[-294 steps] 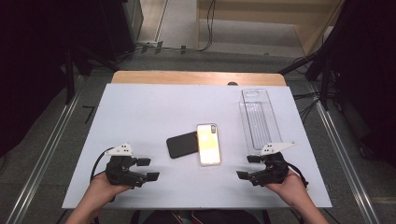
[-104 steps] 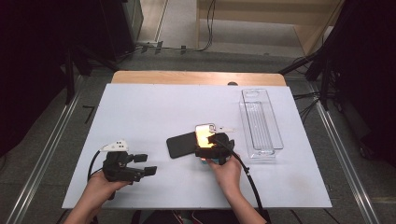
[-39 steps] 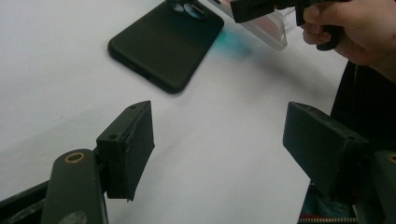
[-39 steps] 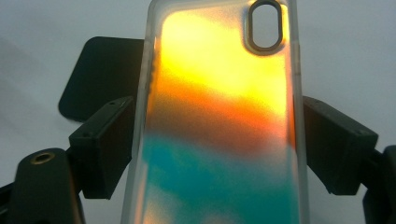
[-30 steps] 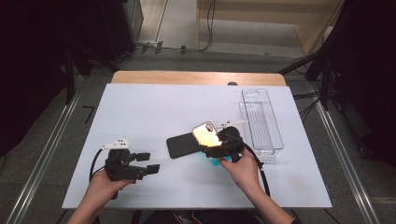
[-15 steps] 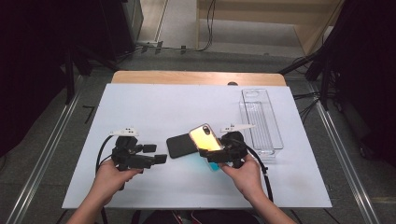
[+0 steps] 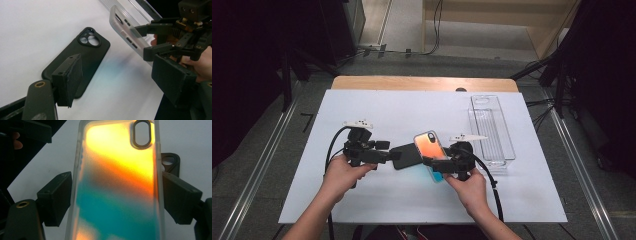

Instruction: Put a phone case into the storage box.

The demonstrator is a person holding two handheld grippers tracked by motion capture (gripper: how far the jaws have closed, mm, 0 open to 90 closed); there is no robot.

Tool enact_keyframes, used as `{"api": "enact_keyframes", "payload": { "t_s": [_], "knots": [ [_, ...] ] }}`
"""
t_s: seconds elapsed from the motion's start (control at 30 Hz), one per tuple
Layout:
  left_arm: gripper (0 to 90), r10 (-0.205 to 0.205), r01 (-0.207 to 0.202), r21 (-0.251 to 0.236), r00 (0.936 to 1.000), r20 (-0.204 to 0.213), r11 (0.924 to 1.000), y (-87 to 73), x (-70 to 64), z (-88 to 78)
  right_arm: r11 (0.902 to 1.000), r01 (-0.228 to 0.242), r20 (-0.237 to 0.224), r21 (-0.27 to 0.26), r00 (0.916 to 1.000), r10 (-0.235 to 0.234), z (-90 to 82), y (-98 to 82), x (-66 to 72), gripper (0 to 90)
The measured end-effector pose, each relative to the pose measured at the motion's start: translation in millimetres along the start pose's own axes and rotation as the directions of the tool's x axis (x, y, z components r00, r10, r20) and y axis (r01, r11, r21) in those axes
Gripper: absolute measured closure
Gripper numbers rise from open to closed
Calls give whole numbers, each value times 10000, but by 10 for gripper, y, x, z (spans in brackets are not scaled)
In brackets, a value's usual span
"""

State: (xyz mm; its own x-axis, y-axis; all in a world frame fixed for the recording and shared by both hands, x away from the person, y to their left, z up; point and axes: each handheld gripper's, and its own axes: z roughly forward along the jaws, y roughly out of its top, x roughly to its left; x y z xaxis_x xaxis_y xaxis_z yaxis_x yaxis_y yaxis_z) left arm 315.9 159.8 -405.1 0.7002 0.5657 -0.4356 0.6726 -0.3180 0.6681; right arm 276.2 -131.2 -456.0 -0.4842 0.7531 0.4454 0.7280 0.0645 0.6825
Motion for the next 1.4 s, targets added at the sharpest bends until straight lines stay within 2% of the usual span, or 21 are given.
{"api": "enact_keyframes", "payload": {
  "t_s": [0.13, 0.33, 0.43, 0.57, 0.7, 0.93, 0.97, 1.07, 1.2, 1.3, 1.4],
  "knots": [
    [267, -51, 51, 13, 9999, -130, 10000, 51, -24, 44, 9998, -178, -8, -73, 9998, 178, 29, -9, 13, 155],
    [267, -409, 409, 24, 9990, -155, 9992, 129, -23, 119, 9982, -487, -86, -352, 9988, 484, 78, -40, 35, 155],
    [268, -576, 574, -75, 9980, -250, 9983, 166, -20, 151, 9976, -467, 24, -503, 9989, 469, 94, -59, 48, 155],
    [268, -829, 824, -176, 9962, -273, 9964, 207, -11, 188, 9957, -642, 24, -675, 9979, 645, 119, -76, 50, 155],
    [284, -1145, 1137, -188, 9923, -472, 9933, 273, -33, 227, 9921, -914, -7, -864, 9958, 916, 148, -73, 52, 155],
    [291, -1248, 1225, -444, 9907, -534, 9915, 324, -58, 287, 9872, -1163, 8, -1096, 9931, 1171, 202, -77, 98, 155],
    [291, -1315, 1289, -486, 9897, -571, 9905, 325, -59, 300, 9844, -1331, -12, -1148, 9910, 1338, 217, -80, 109, 155],
    [311, -1442, 1409, -496, 9870, -706, 9888, 323, -43, 337, 9798, -1457, -22, -1372, 9892, 1468, 236, -91, 130, 155],
    [312, -1619, 1580, -527, 9837, -788, 9860, 304, -25, 401, 9774, -1487, -90, -1501, 9888, 1490, 260, -100, 164, 155],
    [339, -1955, 1913, -558, 9772, -833, 9799, 301, -12, 438, 9743, -1566, -95, -1622, 9875, 1571, 283, -110, 189, 155],
    [387, -2086, 2028, -680, 9734, -945, 9769, 304, 3, 447, 9708, -1499, -34, -1875, 9884, 1519, 295, -130, 207, 155]
  ]
}}
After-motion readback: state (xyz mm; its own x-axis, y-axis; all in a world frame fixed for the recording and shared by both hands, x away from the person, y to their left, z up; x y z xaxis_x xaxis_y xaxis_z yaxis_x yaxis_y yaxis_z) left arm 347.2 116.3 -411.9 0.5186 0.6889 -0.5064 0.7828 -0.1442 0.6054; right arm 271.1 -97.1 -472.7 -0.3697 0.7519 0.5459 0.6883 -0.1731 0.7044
